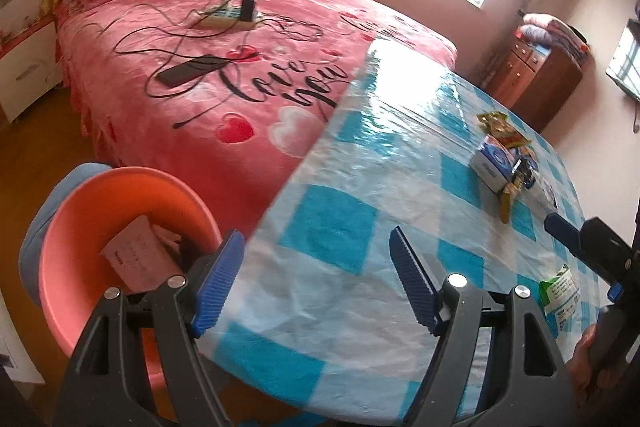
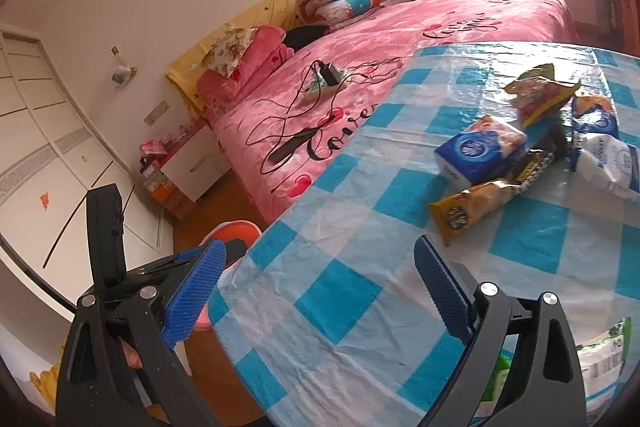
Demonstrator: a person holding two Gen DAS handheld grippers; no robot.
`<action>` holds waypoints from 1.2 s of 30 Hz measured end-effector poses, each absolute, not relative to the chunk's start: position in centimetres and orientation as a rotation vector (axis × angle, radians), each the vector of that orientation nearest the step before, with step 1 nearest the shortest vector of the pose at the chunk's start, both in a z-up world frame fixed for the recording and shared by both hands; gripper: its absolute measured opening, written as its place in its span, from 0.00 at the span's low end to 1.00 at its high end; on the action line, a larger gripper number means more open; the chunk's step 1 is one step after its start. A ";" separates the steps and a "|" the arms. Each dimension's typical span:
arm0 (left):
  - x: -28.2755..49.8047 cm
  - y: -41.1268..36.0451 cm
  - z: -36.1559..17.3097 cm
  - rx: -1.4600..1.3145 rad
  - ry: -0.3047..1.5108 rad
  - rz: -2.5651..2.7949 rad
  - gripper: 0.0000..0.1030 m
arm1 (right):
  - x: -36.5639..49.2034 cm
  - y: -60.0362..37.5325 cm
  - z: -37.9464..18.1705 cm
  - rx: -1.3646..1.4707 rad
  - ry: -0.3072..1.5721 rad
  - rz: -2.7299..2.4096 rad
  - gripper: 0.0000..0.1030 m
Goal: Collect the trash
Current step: 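Move both open tools back over the remaining trash on the table, then lower left tool onto yellow noodle snack bag and close on it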
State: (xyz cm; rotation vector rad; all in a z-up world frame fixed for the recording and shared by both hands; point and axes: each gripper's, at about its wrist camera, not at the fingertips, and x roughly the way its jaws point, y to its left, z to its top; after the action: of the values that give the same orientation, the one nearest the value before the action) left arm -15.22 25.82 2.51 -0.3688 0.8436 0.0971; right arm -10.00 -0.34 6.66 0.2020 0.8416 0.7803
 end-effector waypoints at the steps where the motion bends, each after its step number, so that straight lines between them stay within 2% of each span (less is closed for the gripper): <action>1: -15.0 25.3 2.5 -0.362 0.848 0.089 0.74 | -9.9 -0.7 6.7 0.205 0.838 0.777 0.91; 21: -12.5 17.8 2.8 -0.267 0.921 -0.036 0.74 | -7.6 -8.7 7.5 0.285 0.791 0.661 0.91; 36: -7.8 10.5 5.4 -0.176 0.893 -0.169 0.74 | -4.0 -18.2 6.6 0.397 0.785 0.467 0.91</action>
State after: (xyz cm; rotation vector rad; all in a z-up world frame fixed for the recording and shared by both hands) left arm -7.80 10.51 5.44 -0.1760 0.8931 -0.1695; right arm -3.96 -18.19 6.60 0.3969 0.7853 0.4673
